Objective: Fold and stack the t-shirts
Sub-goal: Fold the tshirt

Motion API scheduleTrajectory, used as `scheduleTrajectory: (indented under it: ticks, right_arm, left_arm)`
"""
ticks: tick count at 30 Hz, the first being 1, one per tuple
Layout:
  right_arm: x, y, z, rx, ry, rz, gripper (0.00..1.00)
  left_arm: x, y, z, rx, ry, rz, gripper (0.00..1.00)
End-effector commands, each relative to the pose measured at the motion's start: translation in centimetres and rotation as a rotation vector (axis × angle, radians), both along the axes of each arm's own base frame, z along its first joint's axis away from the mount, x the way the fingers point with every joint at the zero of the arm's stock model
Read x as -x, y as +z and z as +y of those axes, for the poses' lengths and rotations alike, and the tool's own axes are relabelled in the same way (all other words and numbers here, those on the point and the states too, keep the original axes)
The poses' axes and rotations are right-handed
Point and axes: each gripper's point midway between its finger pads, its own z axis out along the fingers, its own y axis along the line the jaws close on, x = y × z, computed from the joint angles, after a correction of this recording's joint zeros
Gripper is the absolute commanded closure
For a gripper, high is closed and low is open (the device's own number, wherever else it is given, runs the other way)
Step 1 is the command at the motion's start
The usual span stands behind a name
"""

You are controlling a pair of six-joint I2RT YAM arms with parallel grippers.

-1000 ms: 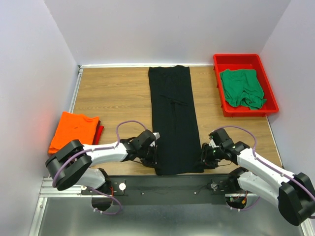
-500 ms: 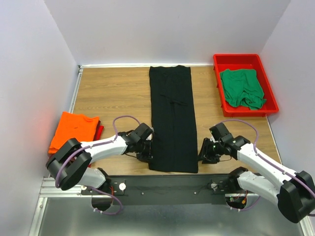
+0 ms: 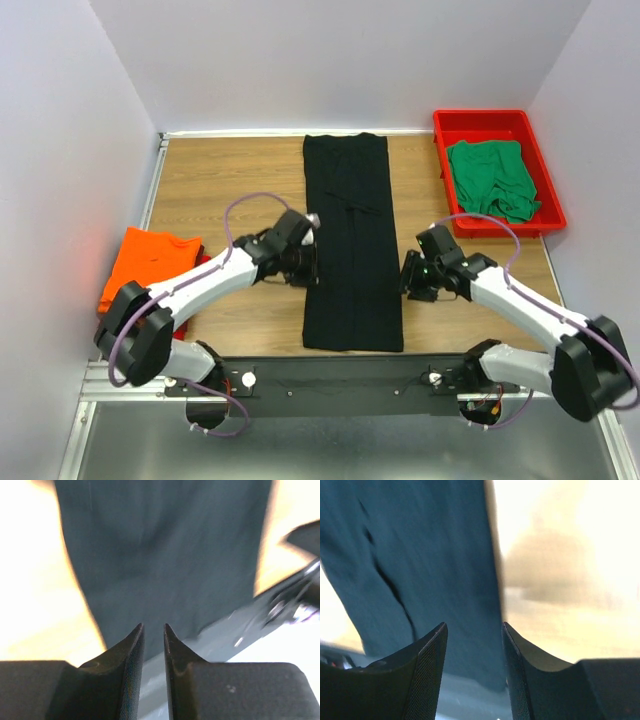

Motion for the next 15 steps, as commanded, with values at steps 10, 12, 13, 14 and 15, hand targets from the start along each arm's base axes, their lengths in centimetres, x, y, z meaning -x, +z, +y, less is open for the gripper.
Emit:
scheduleTrajectory:
  ticks: [10,12,13,14,15]
  right_arm:
    - [-19.3,2.2,1.6,0.265,-0.177,-0.382,0.45]
    - [-20.5,-0.6,1.9,0.316,-0.145,-0.343,0.45]
    - [-21.0,-1.3,2.2,0.322,-0.133,-0.332,0.45]
    - [-22.4,-1.4,3.0,0.322,-0.114,-0.337,0.45]
    - [-22.5,-3.7,3.2,0.341,-0.094,-0.292,0.45]
  left_arm:
    - [-19.6,-4.7,-1.1,-0.086,0.292,-0.191,0.73]
    - [-20.9,-6.4,-1.2,-0.099,0.306,-0.17,0.73]
    - [-21.6,-6.9,-0.9,-0.121,0.324,-0.172,0.73]
    - [-22.7,-6.9,-0.7,-0.129,0.341,-0.18,0.73]
    - [-23.1,-8.8,0.3,-0.153,0.357,-0.144,0.73]
